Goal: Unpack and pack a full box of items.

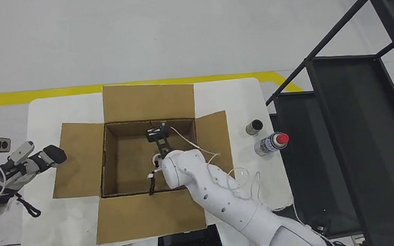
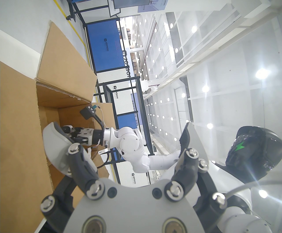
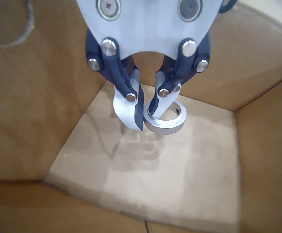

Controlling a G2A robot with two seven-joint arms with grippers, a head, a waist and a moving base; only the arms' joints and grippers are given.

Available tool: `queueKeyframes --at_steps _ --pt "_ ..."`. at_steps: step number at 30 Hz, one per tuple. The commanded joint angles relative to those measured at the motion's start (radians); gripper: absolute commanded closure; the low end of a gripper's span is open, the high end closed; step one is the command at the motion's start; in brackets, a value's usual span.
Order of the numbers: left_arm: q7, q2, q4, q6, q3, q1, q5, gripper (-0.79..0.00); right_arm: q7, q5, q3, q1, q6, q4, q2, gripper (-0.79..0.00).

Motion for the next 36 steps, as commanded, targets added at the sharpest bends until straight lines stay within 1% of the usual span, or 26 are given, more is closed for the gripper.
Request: queueKeyframes --at_steps 1,3,4,6,36 --pt "0.000 0.000 0.000 0.000 0.000 0.000 0.000 -0.785 -0.034 -0.007 0.046 -0.074 -0.042 -0.097 0.018 0.000" --pt "0.000 0.000 0.000 0.000 0.000 0.000 0.000 -0.785 -0.078 -0.002 0.084 -0.140 -0.094 -0.180 0.032 0.000" --pt "0.000 0.000 0.000 0.000 0.000 0.000 0.000 -0.785 -0.091 -0.012 0.096 -0.168 -0.129 -0.209 0.040 0.000" --pt "0.000 0.000 0.000 0.000 0.000 0.000 0.000 -0.785 -0.113 -0.018 0.112 -0.209 -0.166 -0.253 0.049 0.000" --pt "0.000 0.000 0.000 0.000 0.000 0.000 0.000 -0.785 -0.124 -0.016 0.112 -0.212 -0.172 -0.254 0.049 0.000"
